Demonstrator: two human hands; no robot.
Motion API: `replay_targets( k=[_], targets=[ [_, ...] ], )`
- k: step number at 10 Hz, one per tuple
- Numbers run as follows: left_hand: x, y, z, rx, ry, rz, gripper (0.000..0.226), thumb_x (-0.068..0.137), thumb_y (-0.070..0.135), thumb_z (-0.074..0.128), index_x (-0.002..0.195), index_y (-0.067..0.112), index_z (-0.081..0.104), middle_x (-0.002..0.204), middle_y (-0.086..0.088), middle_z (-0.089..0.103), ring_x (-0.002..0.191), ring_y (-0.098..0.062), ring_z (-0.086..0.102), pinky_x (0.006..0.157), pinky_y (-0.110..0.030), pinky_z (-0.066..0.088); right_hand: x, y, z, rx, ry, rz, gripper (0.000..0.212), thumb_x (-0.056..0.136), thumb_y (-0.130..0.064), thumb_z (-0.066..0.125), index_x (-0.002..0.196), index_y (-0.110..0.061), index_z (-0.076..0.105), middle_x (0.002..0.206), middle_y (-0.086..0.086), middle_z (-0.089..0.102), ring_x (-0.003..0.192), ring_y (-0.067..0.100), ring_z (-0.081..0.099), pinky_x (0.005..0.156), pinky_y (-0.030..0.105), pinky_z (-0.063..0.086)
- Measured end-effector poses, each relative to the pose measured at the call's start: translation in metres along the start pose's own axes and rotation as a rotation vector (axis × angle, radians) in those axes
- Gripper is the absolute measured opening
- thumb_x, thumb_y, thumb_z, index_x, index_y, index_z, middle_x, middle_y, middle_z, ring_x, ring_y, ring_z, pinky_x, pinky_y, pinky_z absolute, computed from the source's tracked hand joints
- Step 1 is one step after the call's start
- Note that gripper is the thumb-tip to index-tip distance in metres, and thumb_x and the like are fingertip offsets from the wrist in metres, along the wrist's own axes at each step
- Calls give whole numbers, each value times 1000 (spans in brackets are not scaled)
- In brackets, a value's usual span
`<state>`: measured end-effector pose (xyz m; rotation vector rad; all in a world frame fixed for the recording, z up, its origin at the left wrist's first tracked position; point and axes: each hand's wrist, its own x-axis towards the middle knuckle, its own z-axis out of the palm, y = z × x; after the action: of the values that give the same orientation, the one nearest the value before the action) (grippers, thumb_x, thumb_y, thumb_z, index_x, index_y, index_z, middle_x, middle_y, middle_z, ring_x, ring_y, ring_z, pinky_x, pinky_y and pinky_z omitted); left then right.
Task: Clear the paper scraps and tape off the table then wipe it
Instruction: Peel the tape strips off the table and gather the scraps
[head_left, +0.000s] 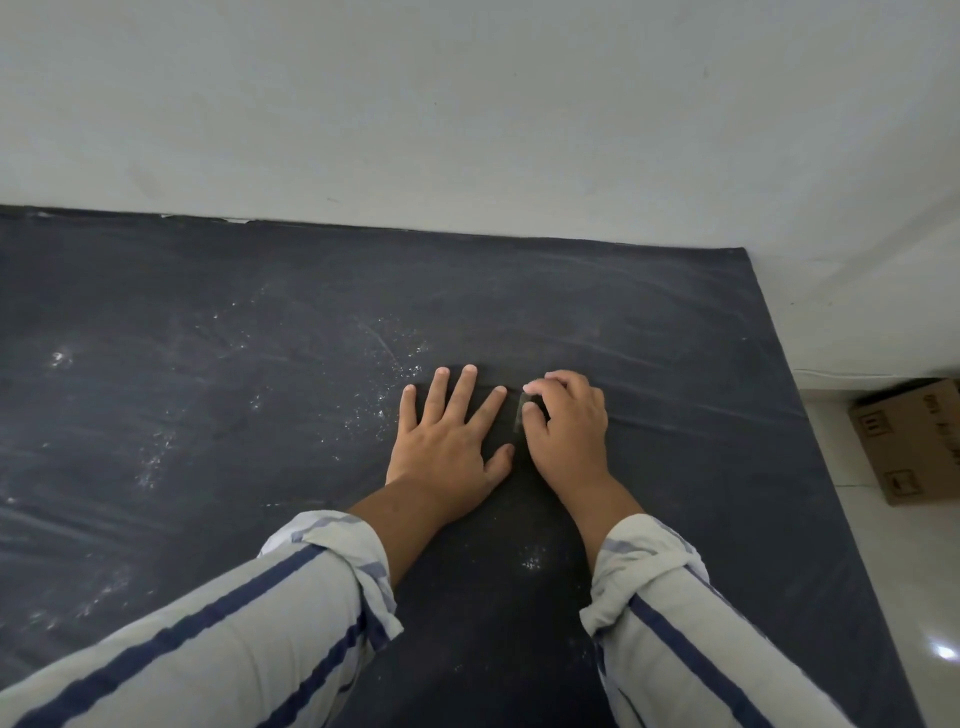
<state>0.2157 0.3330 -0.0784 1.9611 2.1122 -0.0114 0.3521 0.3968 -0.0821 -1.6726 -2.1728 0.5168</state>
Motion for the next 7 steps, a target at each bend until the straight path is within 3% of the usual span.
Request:
replay_targets(
  k=[1,3,4,6,7],
  targets=[
    [0,0,0,2,4,-2,67,88,65,18,147,38,2,159,0,-8,145,-27,-11,115,-54,-6,1,0,1,-19,4,7,30,89,-15,52,118,-15,60,124,6,53,110,26,47,88,37,41],
    [0,0,0,0,4,-6,67,88,65,18,147,38,1,159,1,-8,145,-27,-11,115,-54,-6,-2,3,2,46,36,-22,22,84,-9,57,102,-19,66,116,5,55,103,25,48,84,41,45],
    [0,0,1,3,2,-4,68,88,65,18,147,38,1,159,1,-8,145,-27,-11,115,-54,-6,1,1,1,23,-2,23,35,87,-14,54,121,-14,58,125,6,51,110,23,45,92,38,43],
    [0,1,0,5,8,-4,68,88,65,19,147,38,2,159,1,-8,145,-27,-11,115,-54,-6,0,-1,1,24,7,41,23,85,-15,55,105,-19,64,124,4,51,110,25,46,88,37,40],
    [0,1,0,1,10,-7,68,87,65,20,147,38,2,159,1,-8,145,-26,-10,115,-54,-6,2,-3,1,-7,-11,74,30,88,-21,53,117,-19,59,130,2,47,115,22,43,93,35,38]
  ],
)
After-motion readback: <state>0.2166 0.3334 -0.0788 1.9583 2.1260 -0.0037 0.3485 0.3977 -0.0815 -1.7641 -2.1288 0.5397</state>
